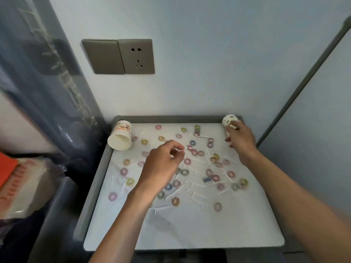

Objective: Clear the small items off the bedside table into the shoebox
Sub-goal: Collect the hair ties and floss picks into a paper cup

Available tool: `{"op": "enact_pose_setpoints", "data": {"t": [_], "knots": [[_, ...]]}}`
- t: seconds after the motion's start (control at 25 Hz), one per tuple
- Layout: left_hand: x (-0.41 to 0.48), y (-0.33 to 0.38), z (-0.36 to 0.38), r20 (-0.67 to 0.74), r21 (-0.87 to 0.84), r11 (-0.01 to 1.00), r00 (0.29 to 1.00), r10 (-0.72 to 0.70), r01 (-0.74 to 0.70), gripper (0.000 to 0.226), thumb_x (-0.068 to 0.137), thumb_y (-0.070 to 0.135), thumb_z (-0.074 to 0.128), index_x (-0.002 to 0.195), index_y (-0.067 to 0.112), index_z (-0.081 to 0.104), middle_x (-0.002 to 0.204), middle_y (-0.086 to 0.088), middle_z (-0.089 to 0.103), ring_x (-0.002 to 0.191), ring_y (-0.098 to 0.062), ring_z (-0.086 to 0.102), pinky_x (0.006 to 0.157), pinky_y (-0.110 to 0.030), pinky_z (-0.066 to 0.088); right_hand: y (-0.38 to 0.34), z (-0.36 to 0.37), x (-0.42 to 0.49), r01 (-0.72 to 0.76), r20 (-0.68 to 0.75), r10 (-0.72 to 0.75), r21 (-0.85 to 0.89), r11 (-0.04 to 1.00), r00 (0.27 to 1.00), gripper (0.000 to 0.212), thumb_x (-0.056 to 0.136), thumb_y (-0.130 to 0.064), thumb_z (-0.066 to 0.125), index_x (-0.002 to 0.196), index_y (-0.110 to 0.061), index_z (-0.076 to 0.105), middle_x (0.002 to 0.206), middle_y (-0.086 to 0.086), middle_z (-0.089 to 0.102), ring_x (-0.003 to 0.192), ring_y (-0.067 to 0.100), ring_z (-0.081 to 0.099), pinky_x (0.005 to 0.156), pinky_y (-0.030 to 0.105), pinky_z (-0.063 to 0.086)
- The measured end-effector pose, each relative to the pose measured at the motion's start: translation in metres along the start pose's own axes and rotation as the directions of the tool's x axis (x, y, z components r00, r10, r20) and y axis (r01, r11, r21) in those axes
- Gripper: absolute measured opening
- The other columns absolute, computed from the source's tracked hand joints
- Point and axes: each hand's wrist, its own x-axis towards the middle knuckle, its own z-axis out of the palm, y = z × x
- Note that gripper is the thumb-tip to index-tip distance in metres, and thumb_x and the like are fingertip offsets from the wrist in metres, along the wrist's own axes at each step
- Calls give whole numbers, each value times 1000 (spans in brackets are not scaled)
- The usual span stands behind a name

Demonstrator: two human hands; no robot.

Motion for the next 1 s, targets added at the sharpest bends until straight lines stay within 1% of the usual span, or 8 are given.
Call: {"op": "enact_pose_setpoints", "data": {"t": [0.12,0.2,0.32,0.44,0.52,0.64,0.72,1.0], "knots": [[0,-1,7,29,21,1000,1000,7,-8,20,91,30,64,111,33,64,101,12,68,80,-5,66,74,-26,50,-8,-7,-16,46,-22,-45,68,997,999,23,95,-19,54,112,-24,70,107,-6,66,57,5,60,53,20,45],[-2,-1,11,16,119,988,995,94,-95,47,87,33,71,130,33,52,121,12,59,99,-5,60,85,-24,47,-8,-13,-44,179,64,-179,14,984,982,24,94,-8,55,92,-26,72,92,-8,67,48,-1,53,46,13,40],[-7,-1,20,18,324,906,959,284,-274,90,76,38,81,148,29,29,142,8,43,126,-12,42,99,-25,37,-12,-15,-87,440,408,-393,-25,898,824,28,91,-2,59,96,-30,60,74,-8,62,50,2,48,46,16,38],[-13,1,24,32,342,916,976,214,-212,93,70,48,81,144,38,26,130,7,57,109,-19,56,81,-32,46,-23,-13,-99,475,606,-451,134,870,655,34,91,-6,61,106,-34,50,82,1,68,57,9,51,51,18,41],[-13,0,22,-14,278,953,992,129,-120,86,70,47,80,139,43,29,120,8,61,100,-22,58,74,-33,44,-15,-13,-87,411,476,-436,164,897,764,27,92,-11,62,106,-33,55,86,-1,70,59,11,56,53,20,42],[-14,0,18,-53,215,974,995,82,-68,80,68,41,82,129,48,30,113,16,55,91,-17,51,71,-30,37,24,-21,-50,347,202,-283,-509,788,938,23,94,-12,55,110,-27,62,101,-2,68,87,16,65,70,29,51],[-14,1,18,-47,204,977,996,74,-63,81,67,38,82,128,48,29,111,17,52,91,-17,52,71,-30,38,48,-23,-37,276,193,-199,-719,637,961,24,94,-12,54,115,-16,64,114,7,62,101,26,60,82,37,51],[-11,-3,26,17,178,982,998,60,-62,84,69,39,83,133,45,30,116,9,56,98,-19,52,79,-33,44,58,-19,-35,241,157,-193,-787,568,969,16,96,-21,57,103,-10,67,106,12,66,95,31,62,73,35,49]]}}
